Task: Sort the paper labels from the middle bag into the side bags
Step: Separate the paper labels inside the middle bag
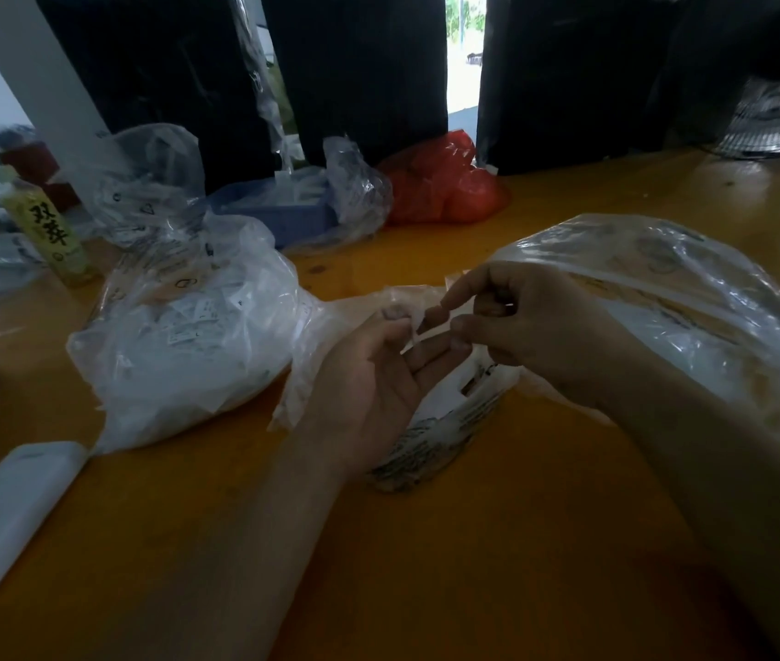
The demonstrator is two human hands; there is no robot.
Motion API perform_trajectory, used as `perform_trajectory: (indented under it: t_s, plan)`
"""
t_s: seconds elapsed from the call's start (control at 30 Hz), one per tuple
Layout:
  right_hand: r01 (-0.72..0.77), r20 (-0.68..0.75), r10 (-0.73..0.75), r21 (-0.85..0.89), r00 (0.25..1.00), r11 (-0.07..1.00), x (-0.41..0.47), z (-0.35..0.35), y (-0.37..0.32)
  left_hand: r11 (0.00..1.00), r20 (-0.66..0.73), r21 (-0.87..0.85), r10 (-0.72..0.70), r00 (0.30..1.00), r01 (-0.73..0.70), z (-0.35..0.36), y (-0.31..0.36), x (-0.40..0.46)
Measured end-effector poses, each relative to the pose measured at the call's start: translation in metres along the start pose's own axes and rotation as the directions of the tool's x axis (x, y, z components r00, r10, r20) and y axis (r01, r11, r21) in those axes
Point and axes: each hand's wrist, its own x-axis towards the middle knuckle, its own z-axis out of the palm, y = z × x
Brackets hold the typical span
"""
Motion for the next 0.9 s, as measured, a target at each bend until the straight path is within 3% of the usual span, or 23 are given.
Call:
perform_trajectory:
  t_s: [0.17,0.27,0.37,0.43,0.5,0.57,0.67,0.77,0.9]
  plan:
    - [0.006,-0.026,-0.006,0.014,1.0,1.0,0.001,-0.011,-0.002,1.0,-0.038,0.014,-0.012,0.999,0.012,0.003,0.002,-0.001]
    - [0.011,-0.103,-0.03,-0.177,0.994,0.984,0.002,-0.016,-0.002,0.997,-0.104,0.075,0.006,0.995,0.001,0.003,0.004,-0.001]
    - [-0.012,-0.158,-0.097,-0.576,0.983,0.817,0.005,-0.022,0.001,0.992,-0.205,0.125,0.054,0.977,-0.028,0.0,0.008,0.0]
    - [-0.12,-0.186,-0.033,-0.75,0.982,0.651,0.007,-0.028,0.007,0.982,-0.271,0.185,0.08,0.959,-0.029,-0.004,0.009,0.001]
    - [-0.268,-0.248,0.107,-0.813,0.963,0.517,0.009,-0.037,0.02,0.965,-0.304,0.261,0.097,0.948,-0.015,-0.007,0.008,0.002]
    - [-0.392,-0.314,0.238,-0.793,0.919,0.466,0.011,-0.046,0.033,0.954,-0.308,0.3,0.107,0.945,-0.01,-0.008,0.007,0.003]
    - [-0.471,-0.345,0.332,-0.747,0.878,0.47,0.012,-0.056,0.049,0.938,-0.299,0.347,0.136,0.944,-0.025,-0.008,0.009,0.003]
    - [-0.508,-0.397,0.318,-0.661,0.861,0.552,0.016,-0.055,0.05,0.924,-0.28,0.379,0.16,0.947,-0.045,-0.007,0.015,0.001]
    - [-0.386,-0.312,0.231,-0.68,0.922,0.623,0.018,-0.038,0.03,0.919,-0.347,0.392,0.181,0.92,-0.033,-0.01,0.019,0.0]
